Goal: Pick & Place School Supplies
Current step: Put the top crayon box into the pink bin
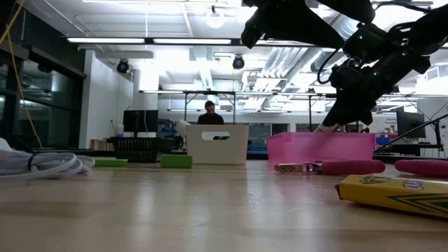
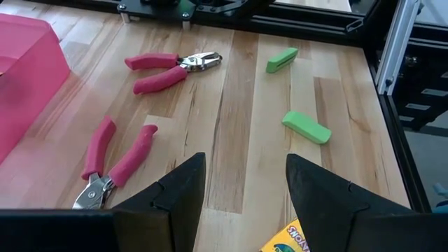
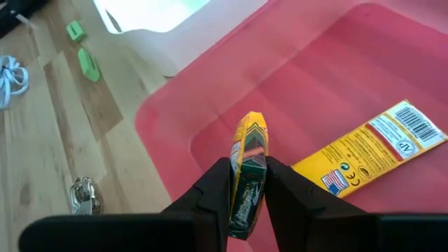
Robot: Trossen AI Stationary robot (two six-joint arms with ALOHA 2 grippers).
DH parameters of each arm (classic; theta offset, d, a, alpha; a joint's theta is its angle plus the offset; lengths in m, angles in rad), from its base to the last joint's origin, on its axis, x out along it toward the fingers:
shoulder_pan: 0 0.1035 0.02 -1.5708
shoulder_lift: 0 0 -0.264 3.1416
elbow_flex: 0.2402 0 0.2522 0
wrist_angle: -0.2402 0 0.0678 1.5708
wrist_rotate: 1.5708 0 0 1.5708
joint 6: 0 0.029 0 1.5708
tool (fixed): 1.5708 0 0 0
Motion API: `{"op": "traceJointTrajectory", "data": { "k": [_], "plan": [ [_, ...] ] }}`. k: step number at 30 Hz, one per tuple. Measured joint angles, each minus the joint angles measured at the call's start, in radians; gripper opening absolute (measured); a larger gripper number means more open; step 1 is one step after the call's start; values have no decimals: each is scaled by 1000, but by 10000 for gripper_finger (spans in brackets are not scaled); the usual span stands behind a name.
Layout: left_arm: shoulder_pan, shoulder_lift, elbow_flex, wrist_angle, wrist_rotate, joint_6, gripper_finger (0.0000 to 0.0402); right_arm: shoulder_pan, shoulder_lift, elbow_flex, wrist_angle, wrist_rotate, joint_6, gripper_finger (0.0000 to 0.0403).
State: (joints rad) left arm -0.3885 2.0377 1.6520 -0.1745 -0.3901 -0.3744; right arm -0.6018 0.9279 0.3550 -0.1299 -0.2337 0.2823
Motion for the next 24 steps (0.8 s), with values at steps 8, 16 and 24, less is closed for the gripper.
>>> {"op": "traceJointTrajectory", "data": {
  "k": [8, 16, 24],
  "plan": [
    [0, 0, 0, 0, 0, 0, 192, 0, 0, 0, 0, 25, -11, 89],
    [0, 0, 0, 0, 0, 0, 192, 0, 0, 0, 0, 26, -11, 111],
    [0, 0, 0, 0, 0, 0, 192, 0, 0, 0, -1, 69, -17, 112]
  ]
}}
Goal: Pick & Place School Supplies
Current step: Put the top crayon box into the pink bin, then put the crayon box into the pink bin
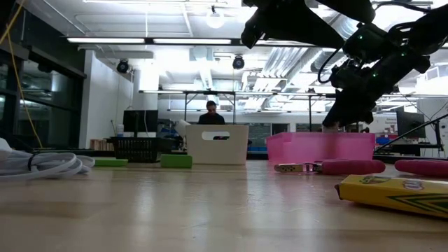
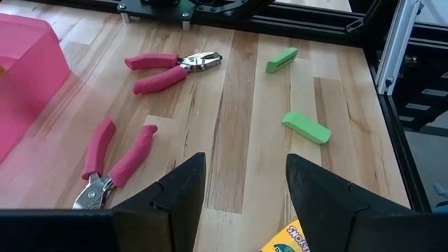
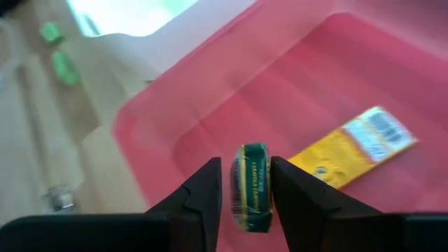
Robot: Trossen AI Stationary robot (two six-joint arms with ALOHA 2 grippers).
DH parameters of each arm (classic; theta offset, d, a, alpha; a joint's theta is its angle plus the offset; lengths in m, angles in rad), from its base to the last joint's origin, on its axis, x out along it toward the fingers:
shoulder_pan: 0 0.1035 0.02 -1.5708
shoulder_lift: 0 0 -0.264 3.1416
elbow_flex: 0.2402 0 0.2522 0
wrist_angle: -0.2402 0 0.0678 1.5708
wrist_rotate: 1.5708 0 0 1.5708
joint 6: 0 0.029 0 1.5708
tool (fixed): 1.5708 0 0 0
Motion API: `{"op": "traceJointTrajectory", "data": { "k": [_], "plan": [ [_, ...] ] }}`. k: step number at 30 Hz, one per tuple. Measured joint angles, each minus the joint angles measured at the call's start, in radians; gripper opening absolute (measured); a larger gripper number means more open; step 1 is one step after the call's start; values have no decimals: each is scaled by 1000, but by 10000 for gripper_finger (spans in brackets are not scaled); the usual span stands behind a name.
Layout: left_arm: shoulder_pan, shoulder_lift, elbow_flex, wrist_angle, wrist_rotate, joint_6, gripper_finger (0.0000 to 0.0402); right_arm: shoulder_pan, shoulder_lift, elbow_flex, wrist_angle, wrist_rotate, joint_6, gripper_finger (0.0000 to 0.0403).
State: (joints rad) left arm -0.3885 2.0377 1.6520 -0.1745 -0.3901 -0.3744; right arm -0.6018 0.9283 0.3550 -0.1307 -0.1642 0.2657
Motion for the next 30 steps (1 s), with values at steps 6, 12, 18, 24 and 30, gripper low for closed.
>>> {"op": "traceJointTrajectory", "data": {
  "k": [6, 12, 18, 24, 30],
  "plan": [
    [0, 0, 0, 0, 0, 0, 192, 0, 0, 0, 0, 87, -53, 121],
    [0, 0, 0, 0, 0, 0, 192, 0, 0, 0, -56, 96, -48, 134],
    [0, 0, 0, 0, 0, 0, 192, 0, 0, 0, -132, 180, -56, 147],
    [0, 0, 0, 0, 0, 0, 192, 0, 0, 0, -59, 164, -61, 159],
    [0, 0, 0, 0, 0, 0, 192, 0, 0, 0, 103, 42, -52, 162]
  ]
}}
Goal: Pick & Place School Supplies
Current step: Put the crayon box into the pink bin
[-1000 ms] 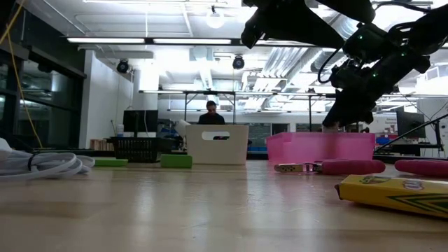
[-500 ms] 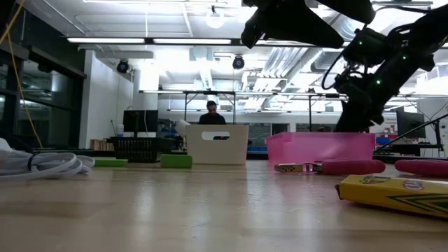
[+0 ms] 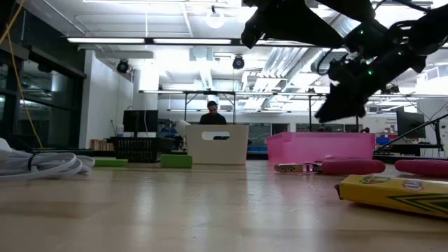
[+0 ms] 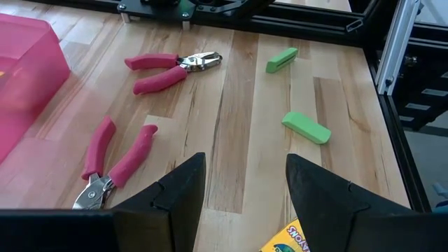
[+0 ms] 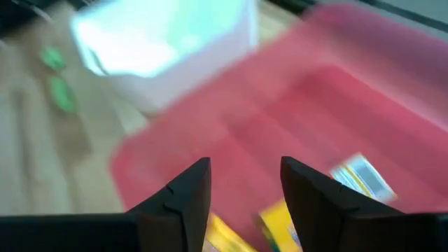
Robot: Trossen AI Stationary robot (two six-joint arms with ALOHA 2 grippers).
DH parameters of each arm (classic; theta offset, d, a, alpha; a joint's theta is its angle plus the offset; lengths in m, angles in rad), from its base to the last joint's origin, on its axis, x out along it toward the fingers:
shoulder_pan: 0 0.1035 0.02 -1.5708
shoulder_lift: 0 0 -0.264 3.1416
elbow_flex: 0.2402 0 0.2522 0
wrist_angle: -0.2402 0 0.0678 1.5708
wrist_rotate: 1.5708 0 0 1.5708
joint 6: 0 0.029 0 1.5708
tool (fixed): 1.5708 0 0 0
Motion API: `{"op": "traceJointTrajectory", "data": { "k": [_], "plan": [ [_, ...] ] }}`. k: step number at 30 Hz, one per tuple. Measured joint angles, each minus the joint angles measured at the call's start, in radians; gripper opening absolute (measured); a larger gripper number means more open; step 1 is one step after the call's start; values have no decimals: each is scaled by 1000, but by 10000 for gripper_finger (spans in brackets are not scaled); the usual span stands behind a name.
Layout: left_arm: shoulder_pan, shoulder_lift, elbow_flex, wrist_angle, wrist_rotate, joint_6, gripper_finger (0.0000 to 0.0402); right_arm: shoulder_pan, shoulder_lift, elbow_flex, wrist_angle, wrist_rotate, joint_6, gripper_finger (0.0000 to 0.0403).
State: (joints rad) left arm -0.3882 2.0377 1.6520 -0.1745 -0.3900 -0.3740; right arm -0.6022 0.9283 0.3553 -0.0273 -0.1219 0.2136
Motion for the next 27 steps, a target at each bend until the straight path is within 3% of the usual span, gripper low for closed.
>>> {"op": "traceJointTrajectory", "data": {
  "k": [5, 12, 23, 27],
  "plan": [
    [0, 0, 0, 0, 0, 0, 192, 0, 0, 0, 90, -112, 51, 161],
    [0, 0, 0, -1, 5, 27, 192, 74, 0, 0, 70, -278, 98, 159],
    [8, 0, 0, -4, 270, 270, 192, 340, -1, 0, 115, -246, 159, 158],
    [9, 7, 0, -10, 317, 321, 192, 431, -1, 0, 113, -215, 199, 154]
  ]
}}
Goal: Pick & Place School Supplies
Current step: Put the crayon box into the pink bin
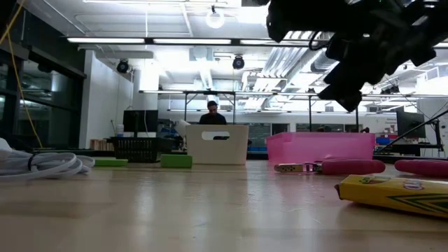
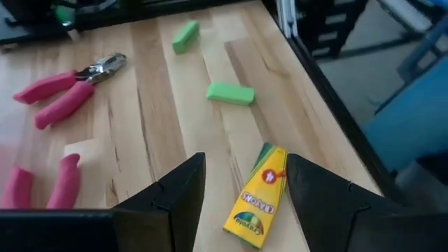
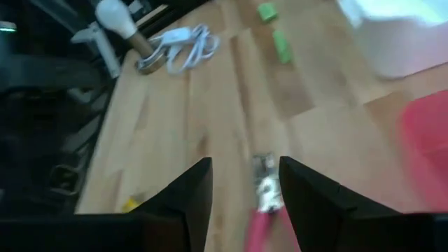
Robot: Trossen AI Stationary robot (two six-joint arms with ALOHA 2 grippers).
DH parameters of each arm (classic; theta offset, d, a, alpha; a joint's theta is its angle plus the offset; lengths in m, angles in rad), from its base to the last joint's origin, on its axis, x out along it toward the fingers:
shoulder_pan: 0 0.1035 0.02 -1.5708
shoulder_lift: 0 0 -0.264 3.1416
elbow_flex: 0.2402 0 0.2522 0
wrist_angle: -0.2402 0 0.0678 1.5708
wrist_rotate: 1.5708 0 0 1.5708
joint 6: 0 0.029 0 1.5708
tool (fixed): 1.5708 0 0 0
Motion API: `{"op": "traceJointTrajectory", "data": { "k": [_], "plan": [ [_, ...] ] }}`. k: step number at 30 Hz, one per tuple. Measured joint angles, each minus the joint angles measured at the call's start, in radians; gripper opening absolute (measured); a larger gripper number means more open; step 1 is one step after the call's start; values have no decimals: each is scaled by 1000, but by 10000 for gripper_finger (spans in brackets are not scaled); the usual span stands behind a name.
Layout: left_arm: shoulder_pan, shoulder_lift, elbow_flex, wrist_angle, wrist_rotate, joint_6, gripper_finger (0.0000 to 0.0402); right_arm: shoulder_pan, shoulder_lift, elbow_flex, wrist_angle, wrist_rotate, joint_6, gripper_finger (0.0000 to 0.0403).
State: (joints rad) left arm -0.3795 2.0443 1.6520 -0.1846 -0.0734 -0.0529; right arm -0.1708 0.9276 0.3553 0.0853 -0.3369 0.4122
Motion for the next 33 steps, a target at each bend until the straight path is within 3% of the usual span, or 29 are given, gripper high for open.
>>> {"op": "traceJointTrajectory", "data": {
  "k": [11, 21, 33],
  "plan": [
    [-60, 48, -1, -44, -14, 187, 192, 222, 0, 0, -5, -1, 196, 132],
    [-81, 115, -1, -20, -33, 168, 192, 408, 10, -1, -5, 36, 433, 128],
    [-83, 161, 0, 1, -26, 184, 192, 682, 120, 0, 90, 231, 644, 128]
  ]
}}
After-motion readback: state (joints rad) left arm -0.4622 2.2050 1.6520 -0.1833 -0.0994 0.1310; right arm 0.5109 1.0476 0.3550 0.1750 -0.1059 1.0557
